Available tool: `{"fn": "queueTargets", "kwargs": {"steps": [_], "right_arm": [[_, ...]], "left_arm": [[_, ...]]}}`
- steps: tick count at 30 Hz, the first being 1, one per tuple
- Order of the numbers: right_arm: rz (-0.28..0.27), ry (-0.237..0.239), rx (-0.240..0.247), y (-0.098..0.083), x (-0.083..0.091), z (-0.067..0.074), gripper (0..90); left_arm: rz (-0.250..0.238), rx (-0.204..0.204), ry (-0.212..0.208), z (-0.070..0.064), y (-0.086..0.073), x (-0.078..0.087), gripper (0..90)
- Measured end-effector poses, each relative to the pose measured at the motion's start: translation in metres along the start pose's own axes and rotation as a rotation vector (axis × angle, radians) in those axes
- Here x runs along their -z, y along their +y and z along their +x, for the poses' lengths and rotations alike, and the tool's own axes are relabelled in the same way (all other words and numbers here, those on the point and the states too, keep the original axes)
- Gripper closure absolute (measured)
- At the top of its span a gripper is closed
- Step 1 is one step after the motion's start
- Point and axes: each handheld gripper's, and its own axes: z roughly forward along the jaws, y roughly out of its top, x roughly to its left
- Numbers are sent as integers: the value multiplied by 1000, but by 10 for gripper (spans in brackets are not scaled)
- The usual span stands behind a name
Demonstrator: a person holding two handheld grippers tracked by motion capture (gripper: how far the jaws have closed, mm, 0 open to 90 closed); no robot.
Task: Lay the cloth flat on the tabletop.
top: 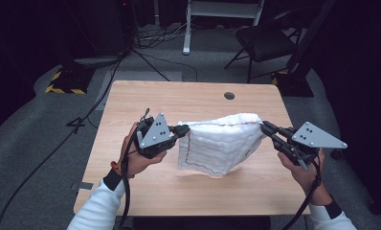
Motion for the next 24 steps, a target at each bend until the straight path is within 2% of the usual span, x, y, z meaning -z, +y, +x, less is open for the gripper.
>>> {"fn": "queueTargets", "kwargs": {"steps": [4, 7, 10, 11, 13, 15, 17, 21, 24], "right_arm": [[25, -14, -12, -5, -14, -7, 844], [59, -33, -13, -12, -30, -14, 844], [88, -45, -37, -21, -48, -24, 844], [102, -53, -37, -24, -55, -26, 844], [128, -58, -47, -29, -69, -31, 843], [161, -67, -45, -33, -85, -37, 844], [187, -78, -38, -39, -101, -42, 844], [248, -88, -58, -51, -131, -52, 843], [291, -106, -54, -59, -153, -57, 842]], "left_arm": [[25, 37, 13, 11, -10, -18, 861], [64, 65, 14, 21, -20, -37, 861], [102, 83, 33, 32, -29, -57, 861], [117, 77, 45, 35, -32, -64, 861], [139, 96, 63, 43, -37, -77, 861], [170, 89, 84, 50, -43, -89, 861], [193, 107, 93, 57, -50, -101, 862], [241, 148, 105, 71, -67, -123, 861], [276, 162, 121, 77, -77, -139, 861]]}}
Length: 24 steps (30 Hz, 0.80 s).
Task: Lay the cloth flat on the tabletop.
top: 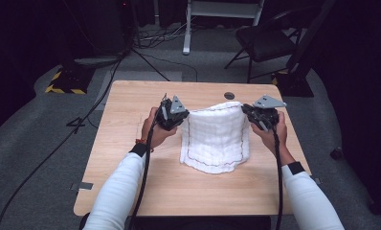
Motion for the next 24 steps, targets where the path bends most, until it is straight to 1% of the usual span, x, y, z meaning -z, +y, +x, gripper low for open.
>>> {"fn": "queueTargets", "kwargs": {"steps": [1, 2, 4, 6, 7, 8, 9, 10, 11, 12, 13, 14, 15, 17, 19, 20, 21, 24], "right_arm": [[17, -6, 2, 0, -8, -1, 842], [36, -16, 8, 0, -17, -1, 842], [54, -29, 20, -1, -29, -1, 842], [81, -38, 12, -2, -41, -2, 842], [91, -42, 10, -3, -47, -2, 842], [101, -49, 7, -3, -52, -2, 841], [111, -56, 5, -4, -57, -3, 834], [122, -63, 1, -5, -62, -4, 805], [134, -82, -6, -5, -67, -4, 774], [143, -99, -10, -6, -71, -4, 757], [153, -105, -9, -8, -73, -4, 718], [166, -102, -12, -10, -76, -4, 674], [185, -92, -15, -12, -78, -4, 670], [214, -72, -29, -16, -78, -6, 650], [206, -64, -45, -22, -74, -10, 639], [203, -49, -58, -24, -71, -11, 629], [198, -32, -65, -28, -68, -12, 616], [219, 5, -41, -39, -56, -12, 586]], "left_arm": [[14, 1, 12, 1, -1, -7, 860], [22, 2, 15, 2, -2, -11, 860], [38, 14, 19, 5, -3, -20, 860], [52, 15, 37, 7, -4, -29, 861], [62, 21, 44, 9, -5, -33, 861], [67, 39, 45, 12, -7, -37, 861], [74, 51, 46, 15, -9, -41, 861], [87, 64, 50, 16, -11, -45, 860], [112, 64, 65, 16, -13, -50, 851], [141, 68, 75, 16, -15, -55, 784], [172, 84, 68, 15, -18, -59, 683], [194, 92, 63, 15, -20, -62, 606], [205, 90, 72, 13, -22, -64, 547], [208, 97, 73, 10, -26, -63, 444], [218, 128, 25, 10, -30, -62, 343], [226, 135, 15, 10, -31, -60, 299], [218, 134, 6, 8, -32, -57, 283], [197, 117, -38, 0, -38, -45, 263]]}}
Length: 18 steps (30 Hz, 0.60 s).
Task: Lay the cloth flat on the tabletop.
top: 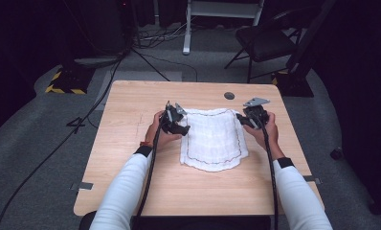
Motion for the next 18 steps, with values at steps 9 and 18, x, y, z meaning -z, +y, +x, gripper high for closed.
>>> {"fn": "queueTargets", "kwargs": {"steps": [9, 18], "right_arm": [[9, 167, 39, -55, 45, 7, 521], [55, 245, 100, -79, 56, 30, 491]], "left_arm": [[24, -109, -118, -43, -21, 25, 234], [94, -152, -130, -62, -43, 24, 236]]}}
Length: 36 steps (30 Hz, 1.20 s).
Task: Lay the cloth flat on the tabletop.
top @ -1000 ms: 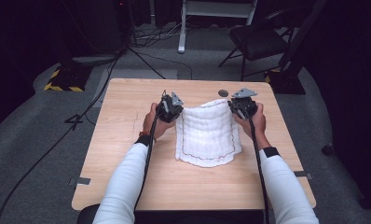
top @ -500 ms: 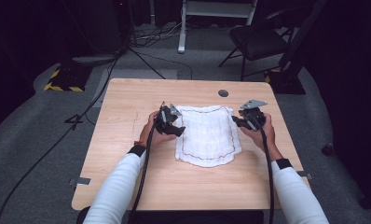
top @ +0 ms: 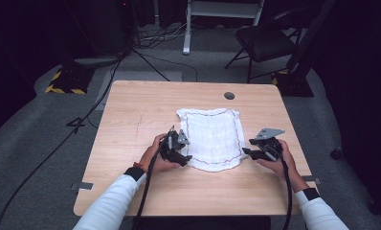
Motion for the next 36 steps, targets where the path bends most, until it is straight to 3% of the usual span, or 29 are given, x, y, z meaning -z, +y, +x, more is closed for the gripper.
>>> {"fn": "queueTargets", "kwargs": {"steps": [2, 7, 12, 16, 22, 33, 36], "right_arm": [[19, -15, 6, 0, -5, 1, 488], [43, -2, -28, -5, -19, 0, 481], [60, 12, -77, -9, -15, -3, 486], [82, 0, -55, -13, -7, 2, 484], [89, -1, -27, -22, 4, 14, 479], [96, 29, -46, -35, 19, 25, 439], [106, 23, -26, -37, 23, 32, 438]], "left_arm": [[-5, 21, -20, 3, -3, -1, 234], [-12, 48, -52, 9, -7, -2, 235], [-7, 84, -64, 8, -12, 0, 236], [-11, 99, -88, 3, -19, 5, 236], [-1, 88, -95, -8, -26, 12, 237], [-10, 87, -107, -24, -40, 23, 235], [-12, 76, -112, -28, -48, 28, 226]]}}
